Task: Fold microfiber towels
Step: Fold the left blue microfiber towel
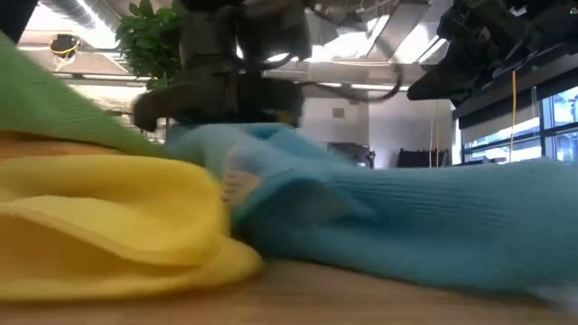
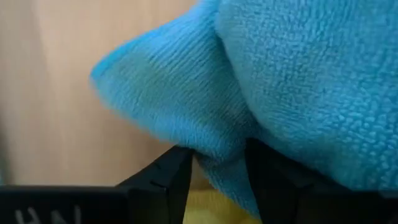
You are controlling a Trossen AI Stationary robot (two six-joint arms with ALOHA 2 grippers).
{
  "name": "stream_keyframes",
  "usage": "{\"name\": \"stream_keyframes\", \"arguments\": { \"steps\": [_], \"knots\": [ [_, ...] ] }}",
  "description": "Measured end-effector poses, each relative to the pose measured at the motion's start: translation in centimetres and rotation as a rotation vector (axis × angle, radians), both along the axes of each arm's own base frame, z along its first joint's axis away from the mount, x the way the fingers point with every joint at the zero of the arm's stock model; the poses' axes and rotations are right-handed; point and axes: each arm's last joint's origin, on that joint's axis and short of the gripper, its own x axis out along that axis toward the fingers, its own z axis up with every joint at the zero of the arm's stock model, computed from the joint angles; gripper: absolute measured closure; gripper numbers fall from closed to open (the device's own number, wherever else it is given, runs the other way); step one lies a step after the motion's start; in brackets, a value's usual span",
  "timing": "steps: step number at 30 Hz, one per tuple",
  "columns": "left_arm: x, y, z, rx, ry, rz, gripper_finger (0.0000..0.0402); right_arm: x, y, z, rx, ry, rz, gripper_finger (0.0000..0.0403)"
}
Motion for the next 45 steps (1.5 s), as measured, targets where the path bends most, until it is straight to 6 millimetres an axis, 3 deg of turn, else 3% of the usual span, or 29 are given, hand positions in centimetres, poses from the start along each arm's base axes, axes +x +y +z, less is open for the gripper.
{"name": "stream_keyframes", "arguments": {
  "steps": [8,14,21,25,30,35,40,45],
  "knots": [
    [-4.7,-0.5,1.6,0.107,0.347,0.04,0.0257,0.0,0.0,0.0,0.021,-0.003,-0.009,0.0335],
    [-7.8,-1.2,6.0,0.212,0.391,0.128,0.0264,0.0,0.0,0.0,0.018,-0.008,-0.018,0.0335],
    [-8.9,-1.6,11.6,0.308,-0.038,0.22,0.0264,0.1,0.0,0.0,0.063,-0.014,-0.047,0.0335],
    [-7.0,-2.3,13.9,0.28,-0.404,0.256,0.0264,0.1,-0.2,-0.6,0.103,0.017,-0.091,0.0335],
    [-3.5,-3.5,15.2,0.219,-0.727,0.116,0.0264,0.4,-0.1,-1.7,0.152,0.08,-0.126,0.0335],
    [-0.1,-3.8,13.7,0.223,-0.867,0.095,0.0264,0.8,-0.1,-3.6,0.189,0.115,-0.16,0.0335],
    [2.7,-2.4,7.8,0.292,-0.731,0.081,0.0264,1.4,0.7,-3.2,0.119,0.045,-0.13,0.0335],
    [4.3,-1.3,3.1,0.05,-0.598,0.079,0.0264,1.6,1.3,-2.6,0.098,-0.014,-0.081,0.0335]
  ]
}}
